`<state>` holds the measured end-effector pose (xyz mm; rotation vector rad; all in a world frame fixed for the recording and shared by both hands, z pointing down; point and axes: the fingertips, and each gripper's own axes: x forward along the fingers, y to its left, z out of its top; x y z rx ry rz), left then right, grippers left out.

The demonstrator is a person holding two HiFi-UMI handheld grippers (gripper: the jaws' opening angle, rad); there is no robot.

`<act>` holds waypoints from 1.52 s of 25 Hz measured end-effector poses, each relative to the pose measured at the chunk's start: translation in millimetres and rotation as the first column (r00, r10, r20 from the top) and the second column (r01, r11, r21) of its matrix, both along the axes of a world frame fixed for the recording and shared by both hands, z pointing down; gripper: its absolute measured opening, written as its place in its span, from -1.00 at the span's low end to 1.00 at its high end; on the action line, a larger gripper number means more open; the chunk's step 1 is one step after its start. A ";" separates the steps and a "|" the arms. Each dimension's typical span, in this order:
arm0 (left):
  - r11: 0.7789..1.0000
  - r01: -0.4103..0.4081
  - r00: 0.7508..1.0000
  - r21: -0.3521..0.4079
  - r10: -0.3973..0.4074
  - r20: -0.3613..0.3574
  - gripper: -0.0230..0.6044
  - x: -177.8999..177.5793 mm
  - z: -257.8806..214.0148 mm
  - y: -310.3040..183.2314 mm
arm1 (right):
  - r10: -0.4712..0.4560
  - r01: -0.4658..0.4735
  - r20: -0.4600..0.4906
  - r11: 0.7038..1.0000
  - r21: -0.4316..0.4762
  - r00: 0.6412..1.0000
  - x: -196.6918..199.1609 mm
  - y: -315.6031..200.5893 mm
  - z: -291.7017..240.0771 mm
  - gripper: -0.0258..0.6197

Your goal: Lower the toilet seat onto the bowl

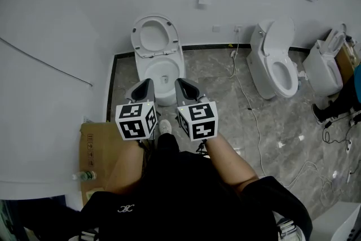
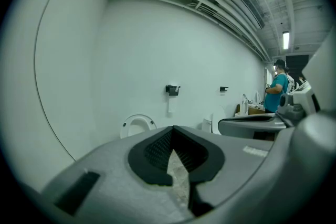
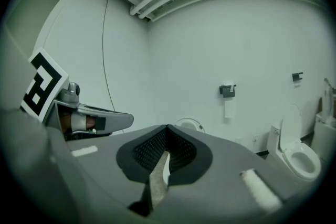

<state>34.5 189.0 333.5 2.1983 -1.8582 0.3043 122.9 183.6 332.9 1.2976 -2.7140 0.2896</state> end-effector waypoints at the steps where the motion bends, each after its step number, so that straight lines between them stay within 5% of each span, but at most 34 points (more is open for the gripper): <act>1: 1.000 0.000 1.000 0.000 0.000 -0.002 -0.90 -1.6 1.4 -3.0 | -0.001 0.001 -0.002 1.000 0.002 1.000 -2.0 -2.9 0.5 -0.89; 11: 1.000 -0.003 1.000 -0.014 0.002 -0.029 -0.90 -32.8 15.7 -55.5 | 0.001 -0.001 -0.028 1.000 0.005 1.000 -36.9 -56.4 7.8 -0.89; 17: 1.000 -0.017 0.999 -0.026 0.016 -0.049 -0.90 -59.1 14.4 -108.4 | 0.070 -0.069 -0.068 0.997 0.017 0.995 -56.0 -111.0 5.9 -0.90; 38: 0.995 -0.073 0.994 -0.061 0.068 -0.087 -0.90 -168.7 13.1 -302.9 | 0.091 -0.090 -0.128 0.996 0.010 0.988 -167.5 -296.5 -4.0 -0.89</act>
